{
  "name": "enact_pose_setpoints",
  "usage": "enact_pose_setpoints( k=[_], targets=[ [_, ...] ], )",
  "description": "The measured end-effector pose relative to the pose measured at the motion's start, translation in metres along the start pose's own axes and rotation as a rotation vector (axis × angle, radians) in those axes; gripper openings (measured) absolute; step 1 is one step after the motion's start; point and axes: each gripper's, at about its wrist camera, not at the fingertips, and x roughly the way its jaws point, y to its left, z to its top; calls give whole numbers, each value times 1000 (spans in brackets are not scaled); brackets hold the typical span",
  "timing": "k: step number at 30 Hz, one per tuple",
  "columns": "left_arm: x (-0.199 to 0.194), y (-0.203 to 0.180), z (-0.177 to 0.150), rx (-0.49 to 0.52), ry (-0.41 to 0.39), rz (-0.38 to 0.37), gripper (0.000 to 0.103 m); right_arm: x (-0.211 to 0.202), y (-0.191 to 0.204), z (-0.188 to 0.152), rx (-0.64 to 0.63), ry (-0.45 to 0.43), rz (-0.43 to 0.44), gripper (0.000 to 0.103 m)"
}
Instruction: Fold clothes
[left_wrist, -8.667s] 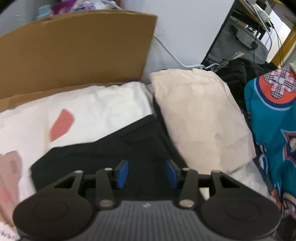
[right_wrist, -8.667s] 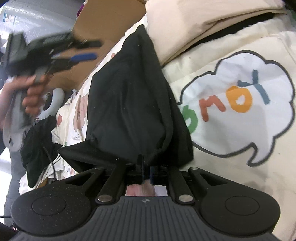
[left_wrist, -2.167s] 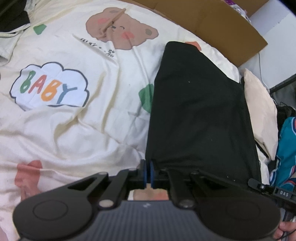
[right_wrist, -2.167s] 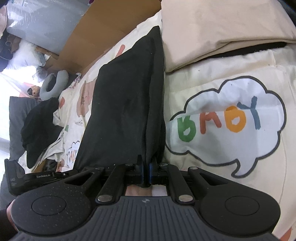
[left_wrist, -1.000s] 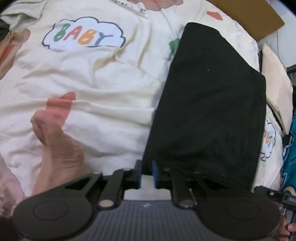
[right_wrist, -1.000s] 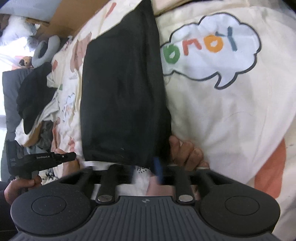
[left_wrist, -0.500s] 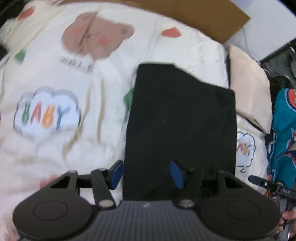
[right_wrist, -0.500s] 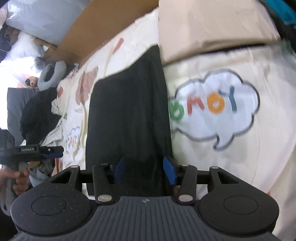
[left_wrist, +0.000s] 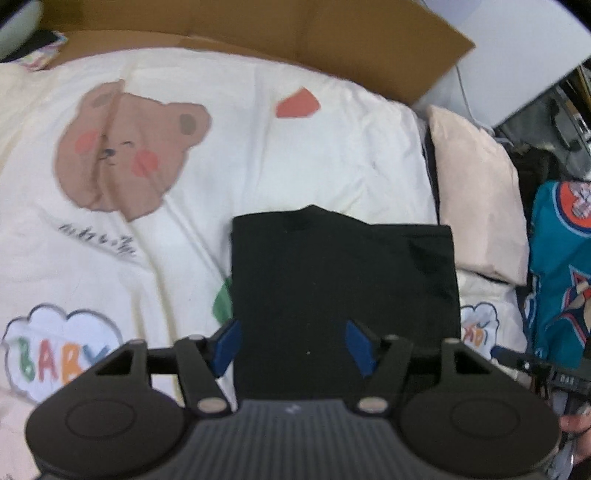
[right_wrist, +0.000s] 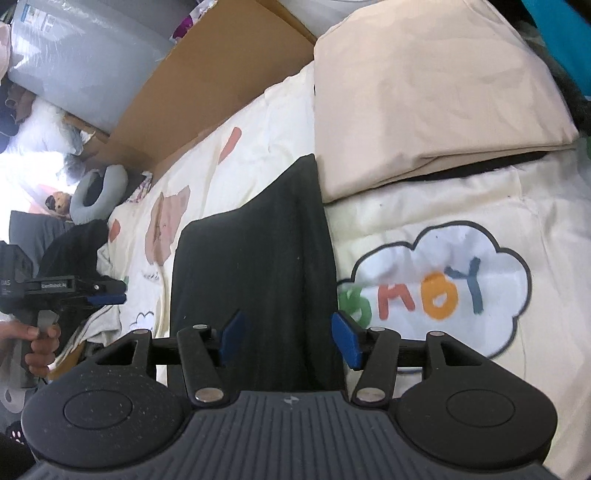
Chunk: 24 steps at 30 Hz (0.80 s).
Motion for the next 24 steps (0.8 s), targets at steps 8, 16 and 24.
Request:
enact_pose_setpoints(
  k=[8, 16, 24],
  targets=[
    [33, 20, 8, -39, -85, -94, 66, 27, -4, 21, -15, -41, 1, 62],
    [54, 42, 20, -57, -120, -117, 66, 56, -6, 43, -22, -61, 10, 65],
    [75, 64, 8, -72, -107, -122, 65, 82, -13, 48, -30, -37, -27, 65]
  ],
)
